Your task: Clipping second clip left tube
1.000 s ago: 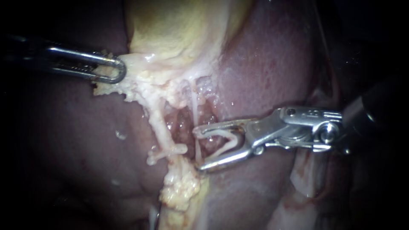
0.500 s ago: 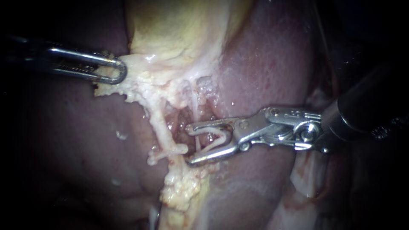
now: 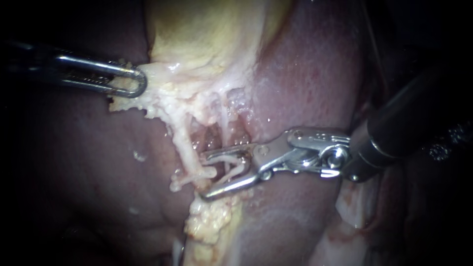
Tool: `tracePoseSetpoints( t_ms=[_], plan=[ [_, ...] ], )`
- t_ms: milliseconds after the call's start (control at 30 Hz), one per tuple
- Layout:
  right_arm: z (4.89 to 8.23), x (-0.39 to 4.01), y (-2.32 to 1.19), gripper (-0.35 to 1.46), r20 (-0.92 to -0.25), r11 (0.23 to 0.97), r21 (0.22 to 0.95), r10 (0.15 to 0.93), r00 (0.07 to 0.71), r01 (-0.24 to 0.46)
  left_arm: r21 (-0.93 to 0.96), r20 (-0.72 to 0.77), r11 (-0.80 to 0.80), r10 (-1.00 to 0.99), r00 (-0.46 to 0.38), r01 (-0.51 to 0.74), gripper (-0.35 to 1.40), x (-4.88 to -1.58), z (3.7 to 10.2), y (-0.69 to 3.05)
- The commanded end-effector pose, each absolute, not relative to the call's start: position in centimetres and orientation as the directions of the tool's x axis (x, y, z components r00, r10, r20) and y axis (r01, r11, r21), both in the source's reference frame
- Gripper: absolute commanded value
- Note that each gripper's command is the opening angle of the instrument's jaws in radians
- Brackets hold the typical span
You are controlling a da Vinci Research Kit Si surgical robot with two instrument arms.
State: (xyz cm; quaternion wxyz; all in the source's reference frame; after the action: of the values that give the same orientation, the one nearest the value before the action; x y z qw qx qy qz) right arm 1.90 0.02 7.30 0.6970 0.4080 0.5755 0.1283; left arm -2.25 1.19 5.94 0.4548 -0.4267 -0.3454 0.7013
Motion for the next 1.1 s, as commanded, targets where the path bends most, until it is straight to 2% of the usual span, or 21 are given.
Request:
tracePoseSetpoints(
  t_ms=[33,200,400,800,1100],
  plan=[
    [7.29,1.94,0.02,0.49,-0.695,0.63,0.719,0.652,0.303,0.293,-0.872,-0.284,-0.348,0.933,-0.222,-0.344,-0.35,-2.25,5.94,1.19],
    [7.23,2.1,-0.01,0.48,-0.699,0.624,0.714,0.654,0.288,0.317,-0.872,-0.284,-0.348,0.933,-0.222,-0.344,-0.35,-2.25,5.94,1.19],
    [7.13,2.25,-0.04,0.49,-0.695,0.623,0.719,0.663,0.278,0.31,-0.872,-0.284,-0.348,0.933,-0.222,-0.344,-0.35,-2.25,5.94,1.19],
    [7.03,2.3,-0.08,0.49,-0.69,0.616,0.723,0.667,0.281,0.312,-0.873,-0.284,-0.348,0.933,-0.223,-0.342,-0.35,-2.27,5.95,1.19],
    [6.66,2.32,-0.22,0.48,-0.688,0.605,0.724,0.669,0.281,0.332,-0.873,-0.284,-0.348,0.932,-0.223,-0.342,-0.35,-2.26,5.95,1.18]
  ],
)
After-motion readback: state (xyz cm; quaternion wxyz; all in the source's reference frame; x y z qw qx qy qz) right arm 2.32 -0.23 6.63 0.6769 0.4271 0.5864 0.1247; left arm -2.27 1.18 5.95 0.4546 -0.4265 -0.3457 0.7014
